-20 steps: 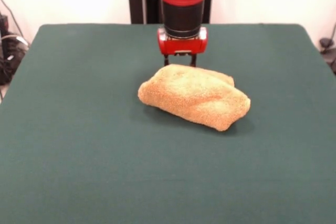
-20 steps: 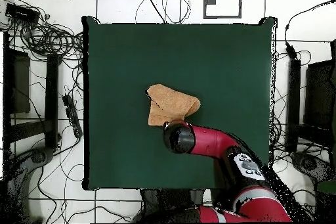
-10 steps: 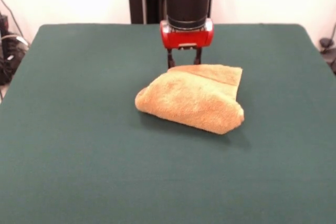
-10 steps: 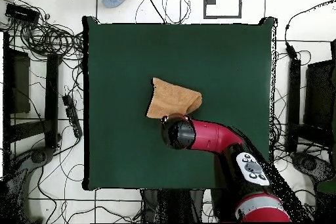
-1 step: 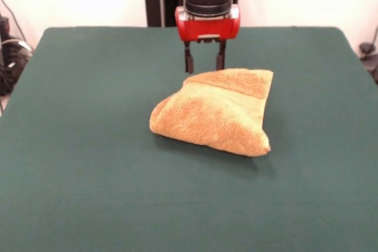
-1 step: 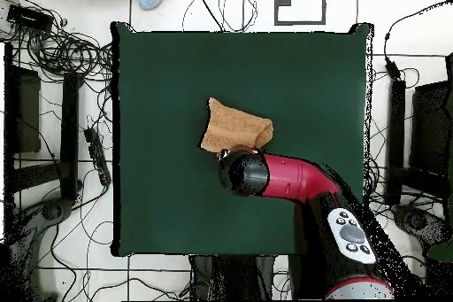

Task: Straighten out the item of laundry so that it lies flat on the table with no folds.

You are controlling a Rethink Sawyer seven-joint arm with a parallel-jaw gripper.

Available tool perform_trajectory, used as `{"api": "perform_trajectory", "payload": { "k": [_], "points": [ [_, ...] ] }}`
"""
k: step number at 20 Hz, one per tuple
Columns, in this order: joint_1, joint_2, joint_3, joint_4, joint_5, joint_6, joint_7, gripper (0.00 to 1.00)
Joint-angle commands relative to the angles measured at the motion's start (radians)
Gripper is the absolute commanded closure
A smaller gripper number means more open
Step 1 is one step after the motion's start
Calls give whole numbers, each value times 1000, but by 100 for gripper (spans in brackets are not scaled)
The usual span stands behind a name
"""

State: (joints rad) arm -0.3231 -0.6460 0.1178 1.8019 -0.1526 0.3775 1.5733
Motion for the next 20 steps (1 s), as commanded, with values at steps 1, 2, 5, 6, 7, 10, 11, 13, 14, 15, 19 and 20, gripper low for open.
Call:
{"api": "perform_trajectory", "payload": {
  "k": [1, 2, 5, 6, 7, 10, 11, 13, 14, 15, 19, 20],
  "points": [
    [-16, 29, 152, -46, 17, 40, 39, 0],
    [-15, 29, 152, -50, 13, 31, 41, 0],
    [-15, 57, 155, -84, 5, 36, 34, 0],
    [-18, 73, 160, -98, 3, 36, 28, 0],
    [-23, 85, 164, -99, 0, 30, 26, 0],
    [-27, 125, 171, -119, -10, 12, 24, 0],
    [-28, 137, 174, -128, -13, -3, 25, 0],
    [-33, 161, 182, -143, -18, -24, 23, 0],
    [-35, 166, 183, -144, -20, -31, 25, 0],
    [-34, 169, 182, -148, -24, -37, 26, 0],
    [-41, 188, 187, -144, -41, -97, 42, 0],
    [-27, 192, 168, -154, -46, -99, 51, 0]
  ]
}}
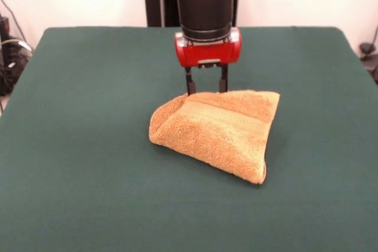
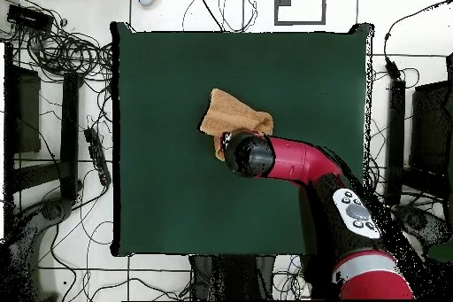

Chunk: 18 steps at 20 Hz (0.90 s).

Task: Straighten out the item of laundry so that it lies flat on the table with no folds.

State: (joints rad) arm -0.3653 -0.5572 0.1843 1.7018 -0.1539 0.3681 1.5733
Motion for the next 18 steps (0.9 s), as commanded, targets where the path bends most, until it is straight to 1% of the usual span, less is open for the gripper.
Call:
{"api": "perform_trajectory", "payload": {
  "k": [1, 4, 9, 18],
  "points": [
    [23, 118, 91, -68, -49, -87, 53, 0],
    [14, 180, 99, -98, -57, -99, 43, 0],
    [-16, 233, 134, -119, -64, -121, 26, 0],
    [-19, 243, 141, -133, -71, -118, 25, 0]
  ]
}}
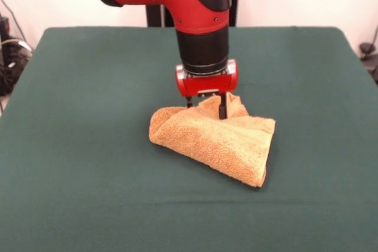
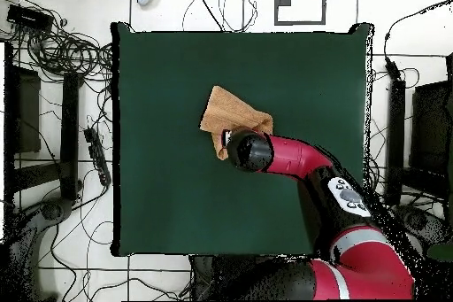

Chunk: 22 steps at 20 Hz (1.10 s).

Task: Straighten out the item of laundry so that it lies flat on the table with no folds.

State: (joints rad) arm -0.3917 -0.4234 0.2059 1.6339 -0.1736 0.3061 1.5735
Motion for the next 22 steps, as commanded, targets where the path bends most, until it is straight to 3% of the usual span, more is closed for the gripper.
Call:
{"api": "perform_trajectory", "payload": {
  "k": [1, 7, 8, 18, 22],
  "points": [
    [7, 110, 120, -65, -52, -60, 25, 0],
    [8, 107, 116, -57, -66, -96, 40, 0],
    [8, 106, 114, -55, -69, -98, 46, 100],
    [26, 84, 85, -34, -68, -112, 88, 100],
    [33, 28, 60, 41, -69, -139, 129, 100]
  ]
}}
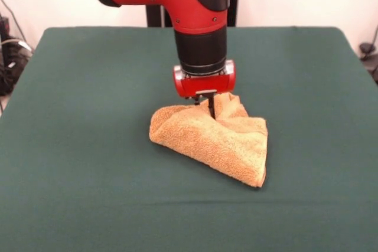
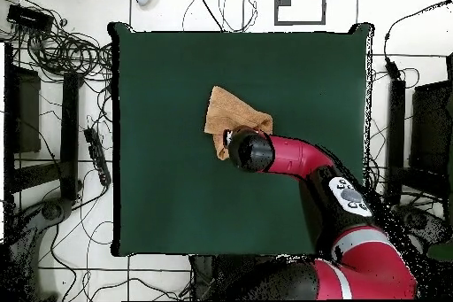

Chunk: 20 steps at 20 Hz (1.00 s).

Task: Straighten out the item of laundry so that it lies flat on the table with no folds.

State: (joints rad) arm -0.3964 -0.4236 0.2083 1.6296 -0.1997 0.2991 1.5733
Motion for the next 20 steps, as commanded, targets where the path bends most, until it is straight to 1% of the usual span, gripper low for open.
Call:
{"api": "perform_trajectory", "payload": {
  "k": [1, 2, 4, 5, 6, 8, 9, 12, 14, 16, 20],
  "points": [
    [43, -15, 43, 87, -33, -105, 145, 100],
    [52, -84, 21, 151, -27, -86, 168, 100],
    [76, -258, -22, 289, 6, 3, 207, 100],
    [91, -334, -42, 336, 23, 56, 211, 100],
    [109, -398, -63, 368, 43, 111, 215, 100],
    [104, -488, -51, 413, 85, 207, 192, 100],
    [108, -520, -55, 425, 105, 251, 190, 100],
    [112, -596, -54, 455, 137, 259, 190, 100],
    [143, -624, -89, 446, 141, 314, 194, 100],
    [184, -651, -136, 439, 137, 355, 222, 100],
    [241, -702, -196, 465, 151, 379, 272, 100]
  ]
}}
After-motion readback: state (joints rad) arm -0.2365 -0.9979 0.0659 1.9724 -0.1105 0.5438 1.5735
